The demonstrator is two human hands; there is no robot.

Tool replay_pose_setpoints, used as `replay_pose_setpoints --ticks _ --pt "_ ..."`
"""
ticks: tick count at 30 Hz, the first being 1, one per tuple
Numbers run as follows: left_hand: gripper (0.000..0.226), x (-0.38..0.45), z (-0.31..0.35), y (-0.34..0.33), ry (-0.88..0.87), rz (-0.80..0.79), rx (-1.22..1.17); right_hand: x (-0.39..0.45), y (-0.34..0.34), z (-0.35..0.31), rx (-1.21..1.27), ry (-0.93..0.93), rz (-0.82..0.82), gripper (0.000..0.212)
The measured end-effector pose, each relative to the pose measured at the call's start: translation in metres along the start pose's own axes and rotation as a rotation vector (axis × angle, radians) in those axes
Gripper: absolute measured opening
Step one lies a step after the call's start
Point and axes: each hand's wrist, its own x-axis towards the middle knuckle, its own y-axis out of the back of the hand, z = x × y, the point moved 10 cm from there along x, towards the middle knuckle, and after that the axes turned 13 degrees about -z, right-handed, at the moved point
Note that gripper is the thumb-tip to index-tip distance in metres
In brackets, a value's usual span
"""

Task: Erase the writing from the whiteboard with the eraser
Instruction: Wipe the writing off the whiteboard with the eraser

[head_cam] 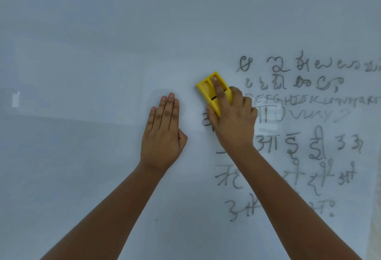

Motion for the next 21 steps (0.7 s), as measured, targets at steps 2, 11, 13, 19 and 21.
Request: replay_pose_setpoints --ticks 2,11,13,19,21 --pt "0.060 -0.002 -0.002 0.000 0.011 -0.003 0.005 0.006 0.001 0.006 0.046 -0.051 -0.002 0.056" --pt "0.060 -0.004 -0.003 0.002 0.019 0.012 -0.002 -0.020 -0.006 -0.013 0.047 0.011 -0.012 0.055" --pt "0.061 -0.003 -0.002 0.001 0.015 0.004 -0.004 -0.009 -0.003 -0.005 0.106 -0.057 -0.008 0.056" --pt "0.058 -0.004 -0.002 0.001 0.011 -0.005 0.004 -0.038 -0.017 -0.026 0.035 0.021 -0.026 0.057" --pt "0.058 -0.005 -0.002 0.000 0.010 -0.013 0.011 -0.045 -0.019 -0.012 0.034 0.029 -0.023 0.056"
